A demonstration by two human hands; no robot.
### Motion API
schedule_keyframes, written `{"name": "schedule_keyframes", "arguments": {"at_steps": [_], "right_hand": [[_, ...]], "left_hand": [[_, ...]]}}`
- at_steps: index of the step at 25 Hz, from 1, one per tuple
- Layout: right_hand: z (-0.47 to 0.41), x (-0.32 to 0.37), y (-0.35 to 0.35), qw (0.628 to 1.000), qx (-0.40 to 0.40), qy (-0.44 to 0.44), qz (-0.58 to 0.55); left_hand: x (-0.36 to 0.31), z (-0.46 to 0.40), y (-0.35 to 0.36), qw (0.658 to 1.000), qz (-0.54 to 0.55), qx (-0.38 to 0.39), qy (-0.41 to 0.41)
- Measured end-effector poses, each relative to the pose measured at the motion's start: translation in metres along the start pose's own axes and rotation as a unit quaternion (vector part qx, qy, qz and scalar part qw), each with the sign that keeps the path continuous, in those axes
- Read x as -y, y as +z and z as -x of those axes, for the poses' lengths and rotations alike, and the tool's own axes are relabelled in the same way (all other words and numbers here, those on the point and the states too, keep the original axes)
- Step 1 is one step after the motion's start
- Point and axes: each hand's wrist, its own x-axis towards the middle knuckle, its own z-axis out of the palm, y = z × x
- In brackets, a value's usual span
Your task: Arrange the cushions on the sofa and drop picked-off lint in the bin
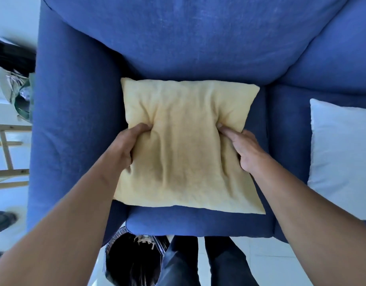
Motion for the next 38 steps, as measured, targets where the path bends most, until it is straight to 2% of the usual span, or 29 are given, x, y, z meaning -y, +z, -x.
{"name": "schedule_keyframes", "arguments": {"at_steps": [4,7,10,13,18,23,26,28,30,34,38], "right_hand": [[0.06,0.021,-0.028,0.99,0.026,-0.136,-0.039],[0.085,0.037,-0.047,0.97,0.007,-0.237,-0.051],[0.068,0.055,-0.05,0.961,-0.035,-0.271,-0.039],[0.026,0.07,-0.04,0.963,-0.082,-0.256,-0.031],[-0.025,0.079,-0.031,0.976,-0.109,-0.188,0.033],[0.003,0.078,-0.043,0.965,-0.137,-0.22,0.043],[0.034,0.067,-0.06,0.96,-0.145,-0.236,0.045],[0.057,0.064,-0.075,0.958,-0.155,-0.236,0.047],[0.086,0.057,-0.1,0.954,-0.175,-0.238,0.047],[0.131,0.032,-0.161,0.955,-0.202,-0.208,0.063],[0.154,-0.004,-0.243,0.953,-0.237,-0.177,0.062]], "left_hand": [[0.01,0.051,-0.021,0.979,0.085,0.051,0.178],[-0.001,0.068,-0.024,0.956,0.057,0.049,0.285],[-0.023,0.055,-0.007,0.94,0.013,0.04,0.339],[-0.045,0.018,0.015,0.948,-0.019,-0.006,0.318],[-0.065,-0.019,0.037,0.963,-0.051,-0.024,0.263],[-0.055,0.007,0.028,0.954,-0.08,-0.091,0.273],[-0.033,0.034,0.028,0.962,-0.113,-0.117,0.218],[-0.018,0.051,0.036,0.975,-0.143,-0.073,0.156],[-0.001,0.08,0.055,0.974,-0.18,0.001,0.138],[0.025,0.133,0.115,0.947,-0.241,0.056,0.203],[0.037,0.173,0.2,0.921,-0.286,0.123,0.233]]}}
